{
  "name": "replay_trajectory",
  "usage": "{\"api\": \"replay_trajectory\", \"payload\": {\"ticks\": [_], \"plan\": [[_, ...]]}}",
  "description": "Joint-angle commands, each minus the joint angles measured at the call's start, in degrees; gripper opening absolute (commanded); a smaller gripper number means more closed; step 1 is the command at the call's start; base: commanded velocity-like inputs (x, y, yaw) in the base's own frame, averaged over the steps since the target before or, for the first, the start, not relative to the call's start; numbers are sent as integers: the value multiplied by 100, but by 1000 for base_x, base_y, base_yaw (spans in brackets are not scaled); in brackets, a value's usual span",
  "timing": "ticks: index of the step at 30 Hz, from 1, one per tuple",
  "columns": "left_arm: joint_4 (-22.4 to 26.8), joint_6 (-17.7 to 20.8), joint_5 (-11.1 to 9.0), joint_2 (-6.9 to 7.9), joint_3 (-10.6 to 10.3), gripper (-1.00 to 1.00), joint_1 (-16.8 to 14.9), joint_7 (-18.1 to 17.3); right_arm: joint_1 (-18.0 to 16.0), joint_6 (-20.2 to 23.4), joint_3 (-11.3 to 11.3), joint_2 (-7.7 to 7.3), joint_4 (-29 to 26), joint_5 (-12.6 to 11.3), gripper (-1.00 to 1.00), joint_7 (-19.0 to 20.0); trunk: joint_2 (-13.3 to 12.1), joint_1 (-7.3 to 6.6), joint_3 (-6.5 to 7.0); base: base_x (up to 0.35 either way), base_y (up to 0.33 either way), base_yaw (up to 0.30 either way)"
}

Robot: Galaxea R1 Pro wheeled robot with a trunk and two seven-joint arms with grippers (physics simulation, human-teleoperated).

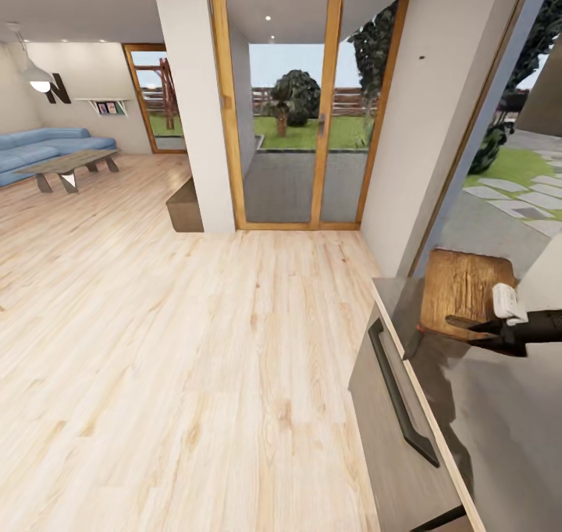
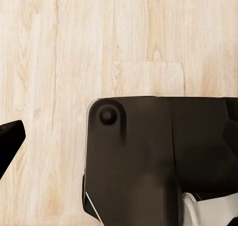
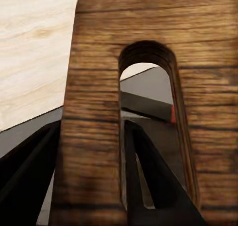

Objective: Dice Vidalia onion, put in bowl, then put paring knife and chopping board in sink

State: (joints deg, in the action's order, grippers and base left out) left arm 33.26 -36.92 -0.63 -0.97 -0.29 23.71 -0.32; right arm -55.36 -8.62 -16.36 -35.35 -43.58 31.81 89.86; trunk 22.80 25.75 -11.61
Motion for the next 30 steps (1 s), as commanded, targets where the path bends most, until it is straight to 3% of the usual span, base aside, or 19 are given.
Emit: {"api": "replay_trajectory", "payload": {"ticks": [1, 8, 14, 30], "plan": [[10, -6, -7, 0, -3, 100, 2, -3, -9, -169, -22, 4, 137, 27, -100, 14, 11, 4, -10, 0, 0, 0], [13, -13, -7, 0, -2, 100, 2, -7, -9, -864, -13, 32, 1036, -5, -100, 14, 11, 4, -10, 0, 0, 0], [10, -8, -7, 0, -5, 100, 2, -4, -9, -1201, -2, 65, 1537, -15, -100, 14, 11, 4, -10, 0, 0, 0], [-117, -6, 0, -6, -6, 100, 2, -12, -9, -1396, -25, 5, 1785, -8, -100, 14, 11, 4, -10, 0, 0, 0]]}}
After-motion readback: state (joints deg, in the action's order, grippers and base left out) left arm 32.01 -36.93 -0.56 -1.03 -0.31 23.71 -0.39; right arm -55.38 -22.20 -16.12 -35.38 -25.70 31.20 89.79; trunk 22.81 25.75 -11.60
